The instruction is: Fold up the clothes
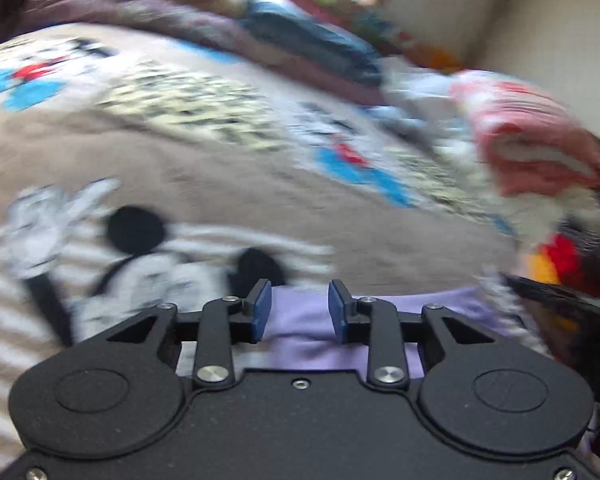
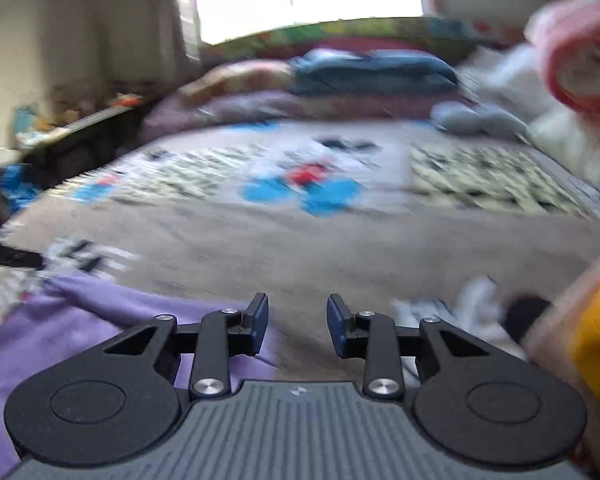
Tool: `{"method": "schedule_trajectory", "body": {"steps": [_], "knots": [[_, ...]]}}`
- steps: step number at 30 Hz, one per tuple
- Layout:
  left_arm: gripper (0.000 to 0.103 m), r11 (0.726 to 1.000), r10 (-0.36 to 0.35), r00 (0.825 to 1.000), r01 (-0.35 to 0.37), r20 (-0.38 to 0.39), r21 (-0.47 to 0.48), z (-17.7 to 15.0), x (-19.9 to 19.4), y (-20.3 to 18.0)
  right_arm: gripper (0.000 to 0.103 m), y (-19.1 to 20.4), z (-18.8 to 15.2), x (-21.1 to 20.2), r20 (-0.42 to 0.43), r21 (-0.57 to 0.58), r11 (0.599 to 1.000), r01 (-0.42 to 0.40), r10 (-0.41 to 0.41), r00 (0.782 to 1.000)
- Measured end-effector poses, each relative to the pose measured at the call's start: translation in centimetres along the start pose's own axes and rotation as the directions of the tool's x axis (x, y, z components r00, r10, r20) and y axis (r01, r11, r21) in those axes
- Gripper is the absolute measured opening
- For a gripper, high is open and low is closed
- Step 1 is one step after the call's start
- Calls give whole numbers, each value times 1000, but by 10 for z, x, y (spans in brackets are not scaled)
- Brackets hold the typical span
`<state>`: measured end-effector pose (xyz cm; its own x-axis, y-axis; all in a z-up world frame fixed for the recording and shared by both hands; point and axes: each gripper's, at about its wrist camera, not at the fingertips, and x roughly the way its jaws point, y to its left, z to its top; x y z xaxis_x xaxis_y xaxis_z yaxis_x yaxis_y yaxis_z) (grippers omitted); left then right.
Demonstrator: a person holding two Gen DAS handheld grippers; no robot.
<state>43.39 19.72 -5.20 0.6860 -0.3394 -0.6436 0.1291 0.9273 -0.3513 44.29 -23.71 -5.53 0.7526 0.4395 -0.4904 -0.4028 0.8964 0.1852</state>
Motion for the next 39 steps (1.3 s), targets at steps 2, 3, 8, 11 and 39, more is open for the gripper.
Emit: {"method": "schedule_trajectory", "body": {"steps": [2, 3, 8, 11, 39], "knots": [[28, 1000, 9, 1000, -8, -24, 29, 0, 6, -8, 29, 14, 0, 13, -44, -30, 998, -56, 55, 998], [18, 999, 14, 999, -12, -36, 43, 0, 9, -12, 29, 19, -4, 23, -89, -42, 997, -63, 59, 994], [14, 992, 28, 997, -19, -70, 125, 0, 15, -32, 26, 10, -18, 44, -210, -48, 999, -3, -7, 978], [14, 987, 10, 1000, -8, -12, 158, -9, -27, -41, 28, 12, -14, 8, -176, -63, 998, 4, -15, 984], [37, 997, 41, 999, -42, -12, -58, -168, -103, -66, 22, 50, -96, -79, -155, 188, 980, -59, 89, 984]]}}
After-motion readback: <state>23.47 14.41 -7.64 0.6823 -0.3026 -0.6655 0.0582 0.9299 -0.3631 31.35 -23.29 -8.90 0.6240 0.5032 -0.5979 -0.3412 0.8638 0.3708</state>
